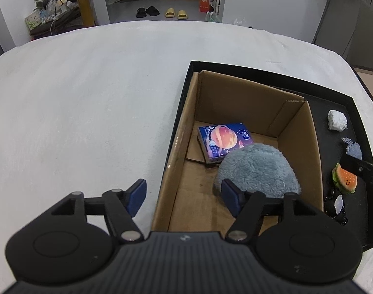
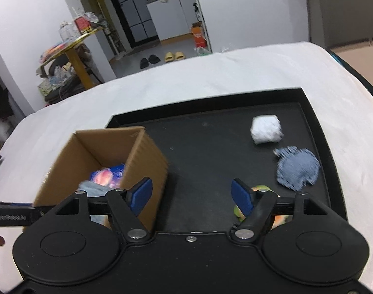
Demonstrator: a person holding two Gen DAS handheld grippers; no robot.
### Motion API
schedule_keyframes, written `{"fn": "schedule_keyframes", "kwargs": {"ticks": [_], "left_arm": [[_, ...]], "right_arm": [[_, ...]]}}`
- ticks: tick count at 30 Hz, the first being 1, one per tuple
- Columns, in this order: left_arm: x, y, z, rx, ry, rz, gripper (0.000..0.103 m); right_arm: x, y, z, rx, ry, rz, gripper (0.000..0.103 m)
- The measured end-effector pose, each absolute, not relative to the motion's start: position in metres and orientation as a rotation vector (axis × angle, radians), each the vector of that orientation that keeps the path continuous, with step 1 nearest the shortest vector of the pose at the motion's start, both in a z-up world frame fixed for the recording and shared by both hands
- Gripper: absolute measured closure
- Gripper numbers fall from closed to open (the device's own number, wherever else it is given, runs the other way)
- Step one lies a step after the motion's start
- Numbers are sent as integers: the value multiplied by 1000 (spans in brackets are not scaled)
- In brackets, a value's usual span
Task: Organize soft objects
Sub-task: 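Move the right gripper to the orange burger plush and grasp it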
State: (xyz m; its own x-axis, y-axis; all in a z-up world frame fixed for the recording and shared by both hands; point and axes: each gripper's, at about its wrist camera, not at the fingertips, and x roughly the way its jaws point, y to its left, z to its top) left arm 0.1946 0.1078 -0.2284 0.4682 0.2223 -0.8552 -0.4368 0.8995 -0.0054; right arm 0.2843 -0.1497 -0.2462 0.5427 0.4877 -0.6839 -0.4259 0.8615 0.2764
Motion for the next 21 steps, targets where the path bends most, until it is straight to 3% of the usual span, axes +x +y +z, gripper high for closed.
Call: {"fn": "schedule_keyframes", "kwargs": {"ticks": [6, 16, 19, 21], "left_arm": [[199, 98, -229, -216, 1009, 416, 36], [207, 88, -233, -188, 1009, 437, 31], [208, 85, -235, -179, 1008, 448, 29], [211, 82, -236, -159, 1011, 455, 28]], "right_arm": [[290, -171, -261, 86, 847, 482, 22], [309, -182, -296, 68, 908, 425, 17], [311, -182, -308, 28, 915, 406, 17], [311, -185, -313, 29, 917, 402, 22]]}}
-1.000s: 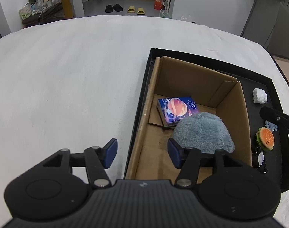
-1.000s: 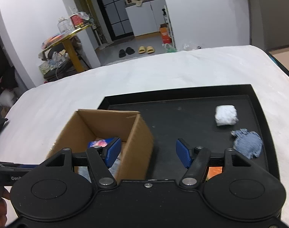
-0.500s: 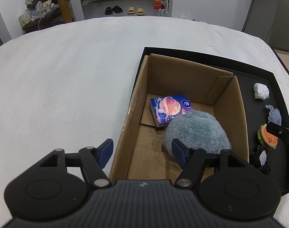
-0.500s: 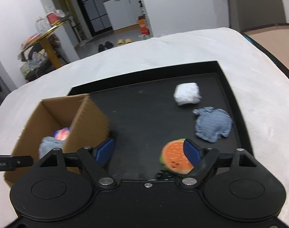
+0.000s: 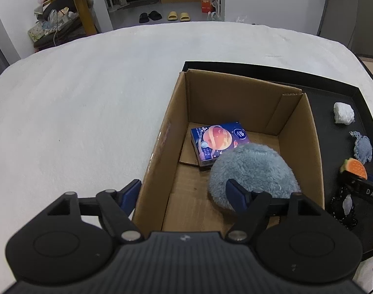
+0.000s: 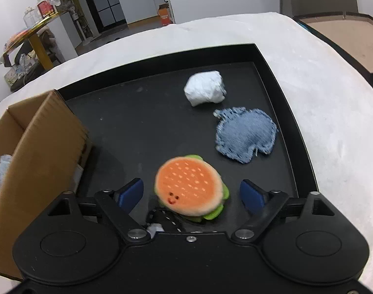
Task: Organize soft objects
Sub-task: 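Move the right gripper to the orange burger plush and grasp it, then lift the burger plush with the right gripper toward the box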
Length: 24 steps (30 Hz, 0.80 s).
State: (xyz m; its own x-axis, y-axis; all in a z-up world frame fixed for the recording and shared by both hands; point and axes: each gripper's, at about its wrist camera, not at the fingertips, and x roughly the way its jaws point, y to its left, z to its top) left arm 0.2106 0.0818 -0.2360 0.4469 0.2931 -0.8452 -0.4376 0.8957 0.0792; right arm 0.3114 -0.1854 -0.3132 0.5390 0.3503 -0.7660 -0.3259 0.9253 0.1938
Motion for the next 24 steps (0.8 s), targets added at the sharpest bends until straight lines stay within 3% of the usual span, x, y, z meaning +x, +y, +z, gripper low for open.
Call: {"fn": "schedule_keyframes", "kwargs": {"ticks": [1, 3, 5, 24], "left_arm": [[211, 80, -236, -151, 1012, 456, 28], [212, 79, -236, -146, 1012, 461, 28], [212, 78, -237, -144, 1011, 466, 28], [210, 80, -230, -143, 994, 475, 28]], "right_arm": [[310, -188, -314, 24, 911, 400, 26], [308, -192, -313, 4, 898, 387, 44], [309, -199, -310, 10, 898, 368, 52], [301, -213, -279, 89, 850, 393, 54]]}}
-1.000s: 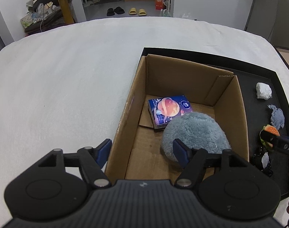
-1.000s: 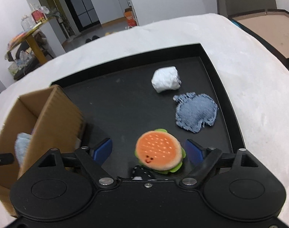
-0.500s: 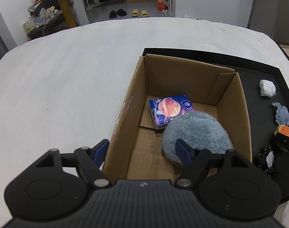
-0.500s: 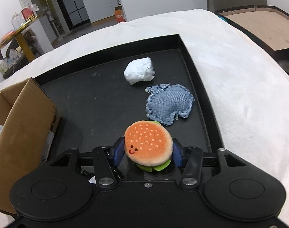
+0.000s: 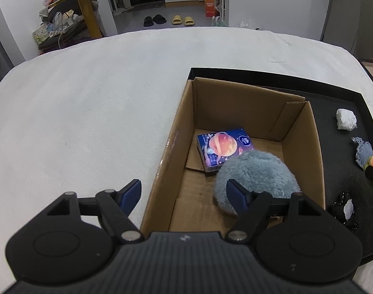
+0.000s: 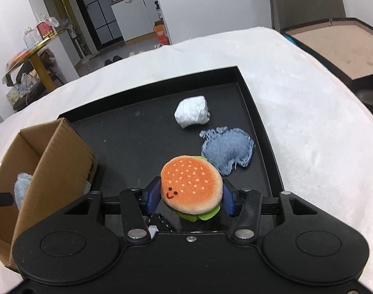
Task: Organize soft objects
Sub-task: 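Lift the burger plush with the right gripper toward the box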
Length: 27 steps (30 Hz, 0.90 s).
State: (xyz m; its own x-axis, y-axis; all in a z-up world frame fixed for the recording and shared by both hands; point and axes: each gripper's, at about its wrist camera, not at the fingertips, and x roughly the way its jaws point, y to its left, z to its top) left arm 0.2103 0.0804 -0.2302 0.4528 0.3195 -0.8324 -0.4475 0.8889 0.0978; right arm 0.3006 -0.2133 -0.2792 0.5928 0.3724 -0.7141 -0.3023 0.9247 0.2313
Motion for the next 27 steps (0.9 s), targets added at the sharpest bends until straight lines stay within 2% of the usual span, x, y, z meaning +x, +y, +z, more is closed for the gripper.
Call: {"fn": "schedule_keyframes", "kwargs": {"ticks": [27], "left_arm": [[195, 108, -223, -203, 967, 442, 29]], "right_arm": [[287, -164, -219, 41, 718, 492, 54]]}}
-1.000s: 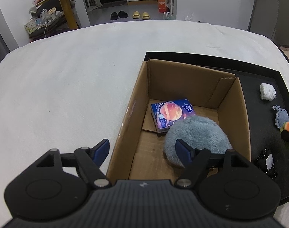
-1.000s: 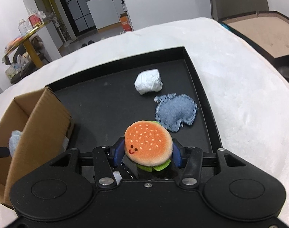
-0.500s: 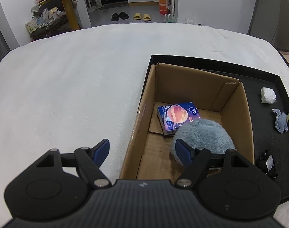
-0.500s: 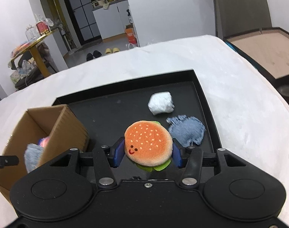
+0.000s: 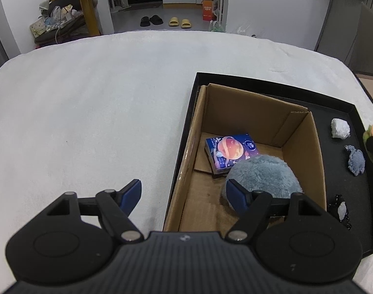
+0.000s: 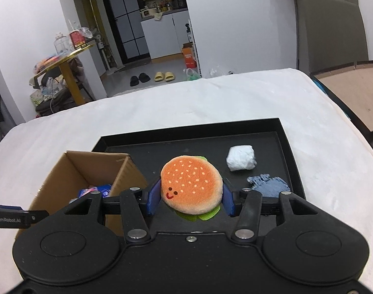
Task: Organize soft objects
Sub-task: 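Lift the burger plush with the right gripper toward the box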
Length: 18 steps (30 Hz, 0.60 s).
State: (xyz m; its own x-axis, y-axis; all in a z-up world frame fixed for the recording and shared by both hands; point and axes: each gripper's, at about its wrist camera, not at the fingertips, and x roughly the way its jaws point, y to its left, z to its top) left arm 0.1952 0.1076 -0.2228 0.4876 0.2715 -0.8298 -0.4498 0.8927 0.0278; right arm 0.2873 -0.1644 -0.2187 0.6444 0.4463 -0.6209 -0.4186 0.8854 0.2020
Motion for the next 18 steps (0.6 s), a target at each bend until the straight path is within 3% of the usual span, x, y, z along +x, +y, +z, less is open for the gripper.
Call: {"fn": "schedule_keyframes", "kwargs": {"ticks": [7, 13, 18], "left_arm": [[192, 111, -223, -235, 956, 409, 32], [190, 113, -224, -261, 944, 378, 42], [189, 117, -226, -284, 943, 360, 57]], "right_arm": [[283, -146, -207, 33, 686, 556, 54], [280, -125, -199, 11, 672, 608, 53], [277, -111, -197, -4, 667, 632, 53]]}}
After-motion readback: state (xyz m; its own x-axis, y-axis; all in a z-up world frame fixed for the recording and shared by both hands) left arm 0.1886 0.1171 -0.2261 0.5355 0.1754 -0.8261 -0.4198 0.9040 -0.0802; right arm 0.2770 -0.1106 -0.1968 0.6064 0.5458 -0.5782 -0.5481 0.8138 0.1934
